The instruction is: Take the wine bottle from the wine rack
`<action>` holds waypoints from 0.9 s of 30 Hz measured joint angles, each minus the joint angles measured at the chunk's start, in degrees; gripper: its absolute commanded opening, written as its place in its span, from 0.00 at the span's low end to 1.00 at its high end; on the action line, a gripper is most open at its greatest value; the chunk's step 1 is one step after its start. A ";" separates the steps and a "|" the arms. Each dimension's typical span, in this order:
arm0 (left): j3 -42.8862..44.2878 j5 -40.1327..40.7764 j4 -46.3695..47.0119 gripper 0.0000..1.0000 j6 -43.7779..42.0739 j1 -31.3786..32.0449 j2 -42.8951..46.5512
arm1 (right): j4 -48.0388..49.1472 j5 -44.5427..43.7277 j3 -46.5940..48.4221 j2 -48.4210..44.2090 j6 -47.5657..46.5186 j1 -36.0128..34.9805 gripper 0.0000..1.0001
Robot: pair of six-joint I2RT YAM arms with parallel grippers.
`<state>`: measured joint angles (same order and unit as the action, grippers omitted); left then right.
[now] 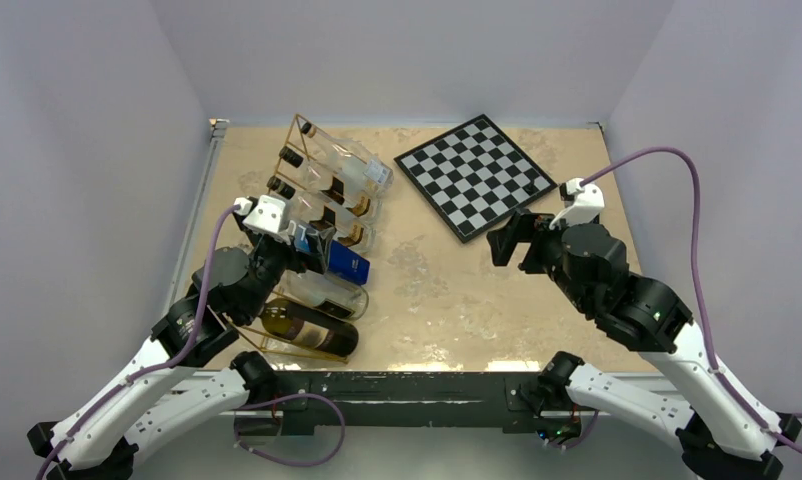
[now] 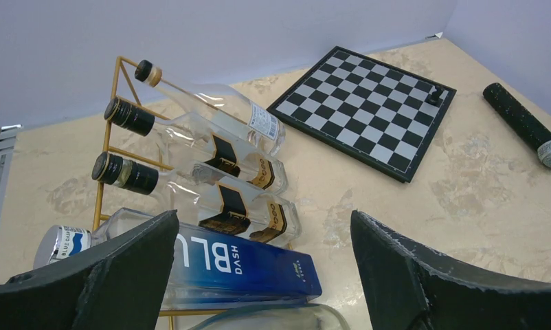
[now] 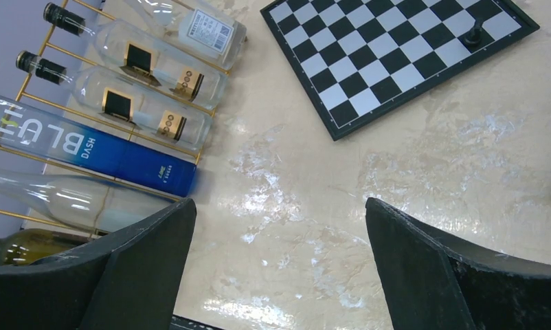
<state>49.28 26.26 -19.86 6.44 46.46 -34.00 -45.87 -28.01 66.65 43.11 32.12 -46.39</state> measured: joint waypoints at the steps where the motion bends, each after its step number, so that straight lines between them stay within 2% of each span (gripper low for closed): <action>1: 0.00 0.00 0.00 0.98 0.00 0.00 0.00 | -0.04 -0.04 0.00 -0.09 0.07 0.00 0.99; 12: 1.46 1.84 -2.21 0.99 1.01 0.00 -0.66 | 0.04 0.00 0.00 -2.14 0.22 0.00 0.99; 19: 3.78 9.92 -6.36 0.99 4.09 0.00 -0.61 | 2.78 0.79 -2.38 -4.13 -0.20 0.00 0.96; 22: 4.61 15.43 -9.35 0.99 6.08 0.00 -0.20 | 6.67 4.31 -5.73 -5.51 -1.97 0.00 0.93; 27: 5.46 25.00 -15.58 0.99 11.43 0.00 3.96 | 17.31 17.35 -12.17 -6.05 -7.61 -0.02 0.90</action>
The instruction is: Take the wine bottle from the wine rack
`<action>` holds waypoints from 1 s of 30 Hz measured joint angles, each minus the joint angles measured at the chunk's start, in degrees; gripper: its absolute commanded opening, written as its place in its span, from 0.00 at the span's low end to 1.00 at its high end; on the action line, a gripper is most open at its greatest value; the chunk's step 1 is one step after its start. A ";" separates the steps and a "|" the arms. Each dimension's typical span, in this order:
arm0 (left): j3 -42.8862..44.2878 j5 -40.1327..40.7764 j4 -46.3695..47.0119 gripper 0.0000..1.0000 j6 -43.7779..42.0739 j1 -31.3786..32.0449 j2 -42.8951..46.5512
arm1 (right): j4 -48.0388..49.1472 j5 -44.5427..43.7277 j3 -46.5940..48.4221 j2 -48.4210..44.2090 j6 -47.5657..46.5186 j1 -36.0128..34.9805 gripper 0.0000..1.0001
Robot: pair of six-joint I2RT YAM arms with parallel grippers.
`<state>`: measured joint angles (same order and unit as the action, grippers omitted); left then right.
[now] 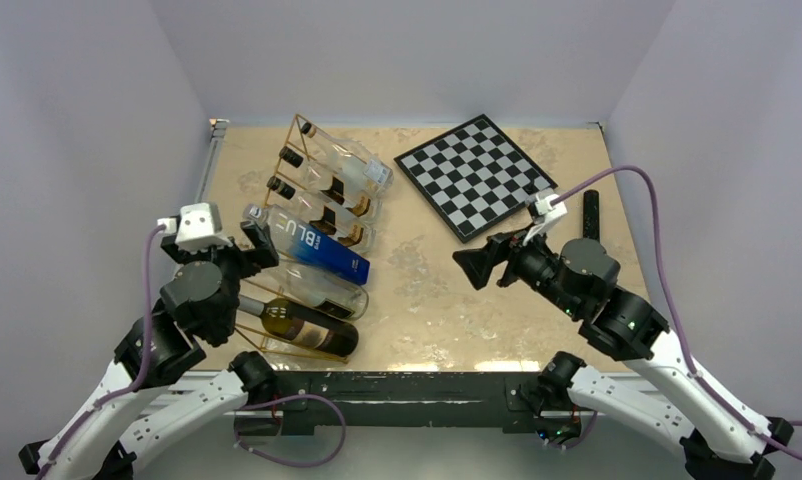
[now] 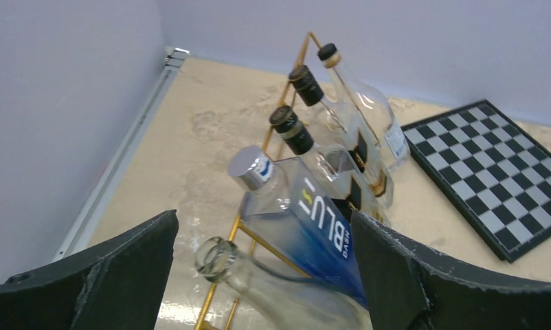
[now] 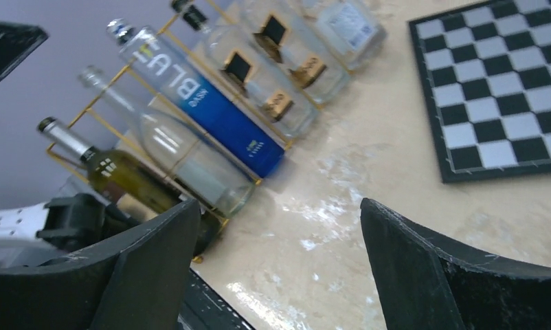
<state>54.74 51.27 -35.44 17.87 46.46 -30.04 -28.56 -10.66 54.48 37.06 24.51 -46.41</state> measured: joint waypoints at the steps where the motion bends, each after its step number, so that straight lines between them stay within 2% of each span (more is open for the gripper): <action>1: 0.00 1.51 -1.03 0.98 0.85 0.00 1.25 | 2.21 2.60 -1.03 0.26 -0.74 0.00 0.89; 4: 0.13 4.31 -3.65 0.99 2.69 -0.07 4.02 | 8.22 8.98 -1.84 2.93 -2.71 -0.04 0.87; 8: 2.71 3.74 -8.22 0.97 3.91 -0.22 3.74 | 15.67 15.63 -0.59 10.36 -4.15 -0.15 0.86; 13: 10.73 -0.79 -13.75 0.83 4.94 -0.20 2.34 | 20.46 19.06 7.76 25.64 -4.92 -2.23 0.84; 17: 15.37 2.49 -22.43 0.71 16.72 -0.26 2.80 | 24.37 21.38 12.31 34.36 -4.63 -4.55 0.81; 21: 15.32 4.33 -32.28 0.68 28.13 -0.26 3.56 | 27.02 23.74 17.11 40.85 -3.91 -6.67 0.77; 26: 16.48 4.68 -45.62 0.67 42.18 -0.26 0.24 | 28.17 24.28 24.59 48.57 -4.09 -10.12 0.76; 28: 16.61 4.28 -49.07 0.67 46.25 -0.26 -0.63 | 28.33 24.26 26.80 50.99 -4.72 -11.82 0.76; 30: 16.70 3.82 -49.62 0.65 46.62 -0.26 -0.66 | 29.14 24.26 28.39 53.18 -5.60 -13.44 0.76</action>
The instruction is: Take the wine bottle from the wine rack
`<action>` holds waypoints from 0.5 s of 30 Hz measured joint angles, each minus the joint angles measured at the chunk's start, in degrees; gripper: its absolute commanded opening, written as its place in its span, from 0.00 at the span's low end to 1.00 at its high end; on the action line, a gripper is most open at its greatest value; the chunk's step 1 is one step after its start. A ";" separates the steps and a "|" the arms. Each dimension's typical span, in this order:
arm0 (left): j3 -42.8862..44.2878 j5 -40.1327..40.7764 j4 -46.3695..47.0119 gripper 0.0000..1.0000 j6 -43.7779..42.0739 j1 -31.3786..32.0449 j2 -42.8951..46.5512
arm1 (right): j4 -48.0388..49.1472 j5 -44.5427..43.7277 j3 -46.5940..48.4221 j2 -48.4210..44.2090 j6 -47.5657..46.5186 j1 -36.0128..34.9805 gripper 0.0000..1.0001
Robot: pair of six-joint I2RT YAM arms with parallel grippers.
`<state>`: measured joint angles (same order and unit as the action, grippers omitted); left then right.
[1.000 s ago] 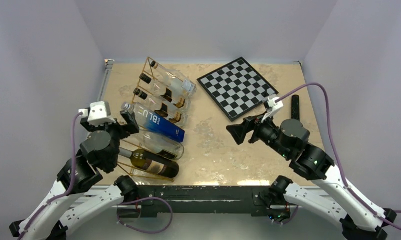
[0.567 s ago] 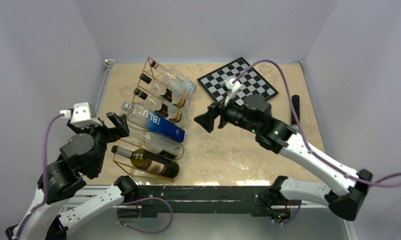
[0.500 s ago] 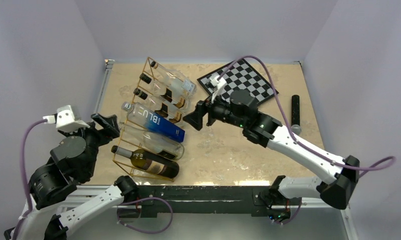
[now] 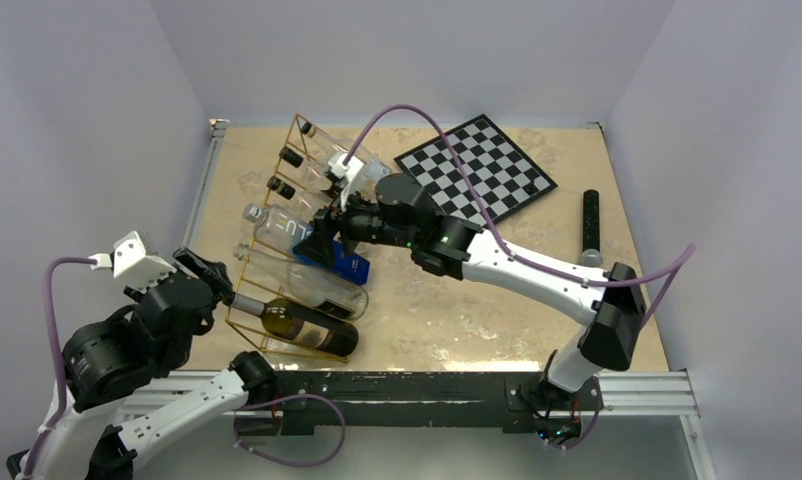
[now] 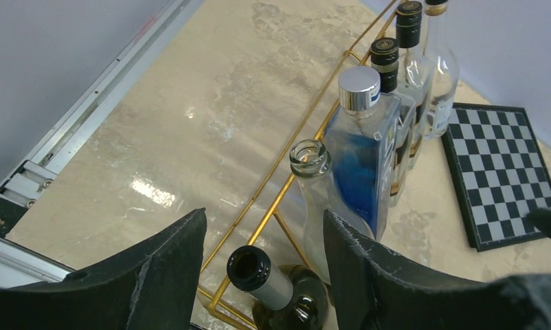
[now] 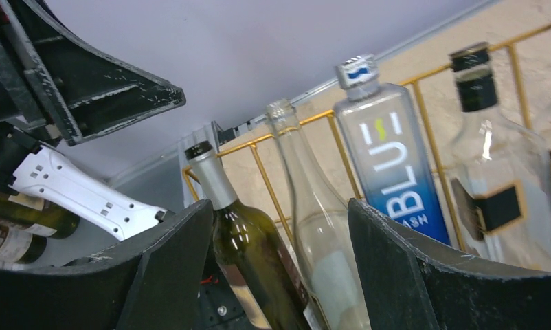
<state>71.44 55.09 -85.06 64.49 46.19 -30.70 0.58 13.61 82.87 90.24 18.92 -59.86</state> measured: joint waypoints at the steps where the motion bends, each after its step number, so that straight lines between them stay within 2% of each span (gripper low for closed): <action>1: 0.26 -0.50 0.22 0.65 -0.50 0.00 0.35 | 0.35 0.02 0.85 1.31 -0.57 -0.83 0.75; 6: 5.11 -1.51 -1.84 0.66 1.70 0.00 1.31 | 0.66 0.00 6.34 7.96 -3.96 -4.33 0.75; 10: 9.03 -0.96 -3.02 0.76 4.24 -0.02 2.08 | 0.81 0.50 10.03 12.96 -7.39 -7.69 0.75; 12: 9.03 -1.05 -2.27 0.82 1.84 0.00 4.28 | 1.14 1.31 11.21 15.17 -9.07 -9.42 0.75; 15: 5.90 -3.45 6.14 0.91 -7.10 -0.04 10.95 | 2.14 3.04 12.55 18.14 -10.86 -11.28 0.75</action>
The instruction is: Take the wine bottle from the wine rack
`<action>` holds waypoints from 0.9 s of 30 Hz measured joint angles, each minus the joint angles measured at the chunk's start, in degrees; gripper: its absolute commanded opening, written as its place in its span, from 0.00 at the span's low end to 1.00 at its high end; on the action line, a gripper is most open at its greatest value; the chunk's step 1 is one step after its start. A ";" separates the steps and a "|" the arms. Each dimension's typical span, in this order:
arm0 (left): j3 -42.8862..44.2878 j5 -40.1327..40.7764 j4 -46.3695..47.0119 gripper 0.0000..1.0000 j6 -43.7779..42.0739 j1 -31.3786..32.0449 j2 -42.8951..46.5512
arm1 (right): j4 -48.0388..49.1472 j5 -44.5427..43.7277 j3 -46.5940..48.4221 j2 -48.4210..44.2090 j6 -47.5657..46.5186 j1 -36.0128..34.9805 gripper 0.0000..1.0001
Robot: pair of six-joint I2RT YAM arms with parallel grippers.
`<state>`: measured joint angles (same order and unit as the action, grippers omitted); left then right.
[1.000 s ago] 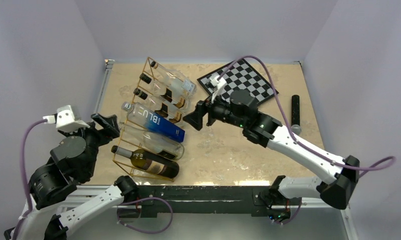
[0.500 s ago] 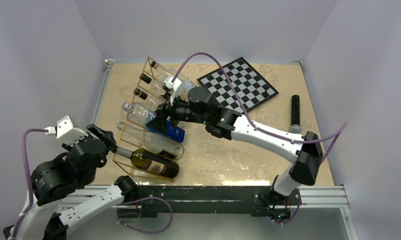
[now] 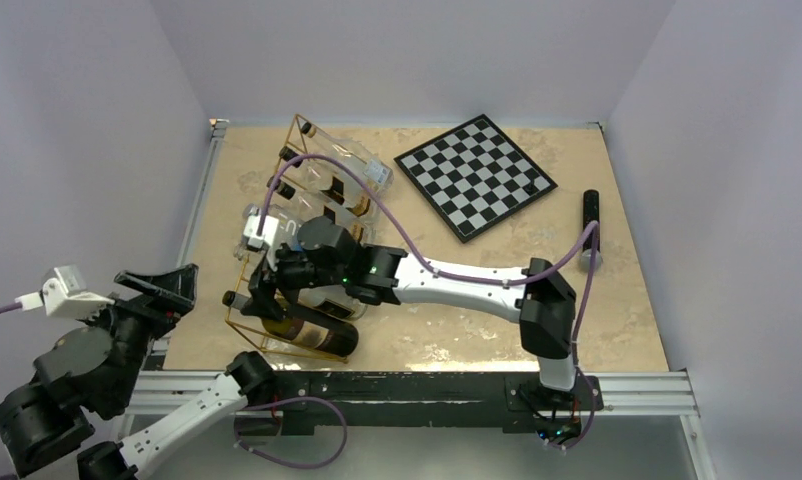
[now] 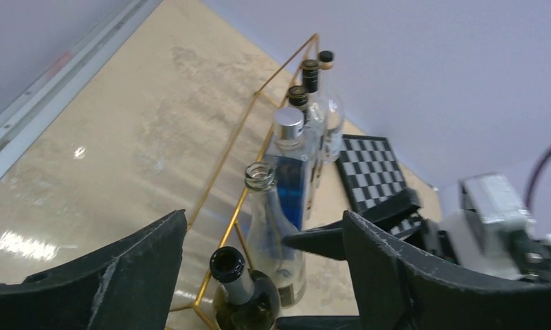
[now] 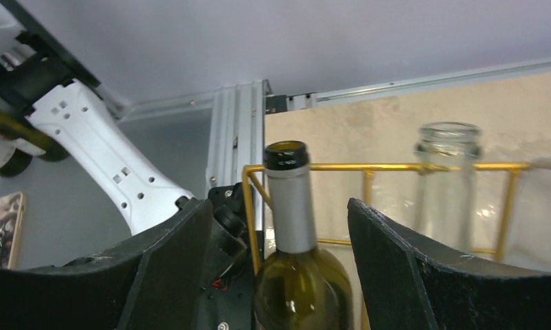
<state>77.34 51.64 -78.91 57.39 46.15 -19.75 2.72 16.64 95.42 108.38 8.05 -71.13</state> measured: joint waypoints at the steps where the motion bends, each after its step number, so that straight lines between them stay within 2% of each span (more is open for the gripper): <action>1: -1.20 -0.96 2.51 0.92 -2.47 0.00 2.16 | 0.09 0.76 0.59 1.11 -0.44 -0.52 0.75; 4: -4.96 -3.45 10.36 0.93 -10.47 0.00 9.09 | 0.11 1.62 2.71 4.26 -1.33 -1.73 0.74; 8: -5.46 -3.58 14.84 0.93 -16.13 0.00 12.02 | 0.13 2.38 4.11 6.84 -1.79 -1.99 0.74; 15: -4.48 -3.72 15.50 0.90 -19.91 0.00 12.00 | 0.15 2.34 5.46 10.14 -2.21 -1.95 0.73; 19: -4.48 -4.74 15.56 0.90 -21.73 0.00 12.00 | 0.13 2.38 6.25 11.72 -2.38 -1.97 0.68; 21: -4.52 -5.03 15.80 0.90 -22.62 0.00 12.00 | 0.13 2.43 6.54 12.02 -2.47 -1.97 0.62; 27: -6.10 -5.53 17.42 0.89 -24.26 0.00 12.00 | 0.83 2.84 6.43 11.93 -3.85 -2.54 0.31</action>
<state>71.24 46.11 -61.49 33.12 46.15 -7.75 3.55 19.49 101.84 120.31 4.21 -73.67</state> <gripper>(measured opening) 0.899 0.470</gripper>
